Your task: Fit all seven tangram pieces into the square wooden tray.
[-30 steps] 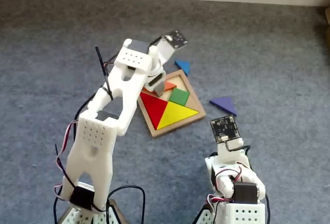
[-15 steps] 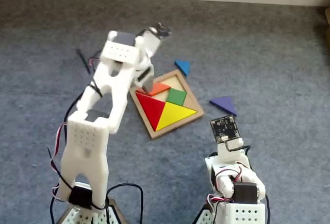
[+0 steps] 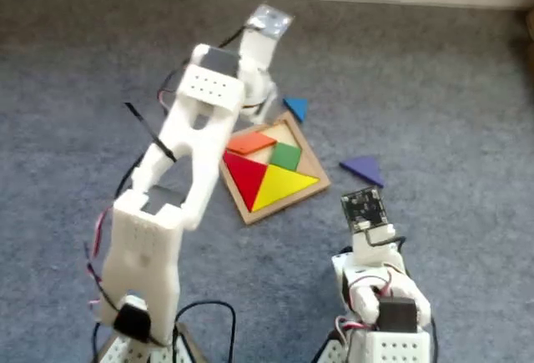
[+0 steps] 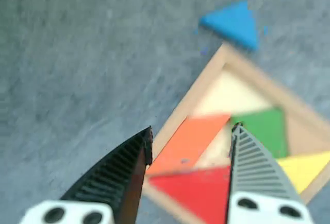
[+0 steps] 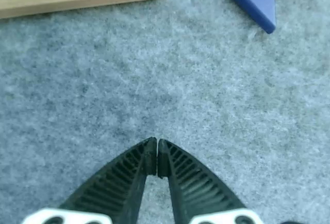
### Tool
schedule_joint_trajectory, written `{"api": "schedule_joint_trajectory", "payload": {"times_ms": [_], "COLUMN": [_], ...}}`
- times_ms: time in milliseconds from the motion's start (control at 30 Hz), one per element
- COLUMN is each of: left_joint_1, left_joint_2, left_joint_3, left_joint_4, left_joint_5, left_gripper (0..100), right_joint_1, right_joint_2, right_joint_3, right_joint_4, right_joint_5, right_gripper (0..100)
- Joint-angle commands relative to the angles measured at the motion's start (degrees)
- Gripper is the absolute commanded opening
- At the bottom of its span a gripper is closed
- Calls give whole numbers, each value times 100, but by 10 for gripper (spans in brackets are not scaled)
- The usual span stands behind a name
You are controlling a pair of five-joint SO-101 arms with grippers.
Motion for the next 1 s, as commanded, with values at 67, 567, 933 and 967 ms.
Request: {"api": "schedule_joint_trajectory", "payload": {"times_ms": [67, 567, 933, 967], "left_joint_1": [602, 664, -127, -198], "left_joint_2": [171, 268, -1349, -1552], "left_joint_3": [-189, -198, -664, -664], "left_joint_4": [-1090, -932, 1160, 1310], "left_joint_5": [853, 1486, 1512, 1512], "left_gripper": [247, 245, 245, 245], "right_joint_1": [57, 57, 57, 57], "right_joint_2": [-84, -84, -84, -84], "right_joint_3": [673, 673, 673, 673], "right_joint_4": [22, 22, 22, 22], "right_joint_5": [-18, -18, -18, -18], "right_gripper": [27, 27, 27, 27]}}
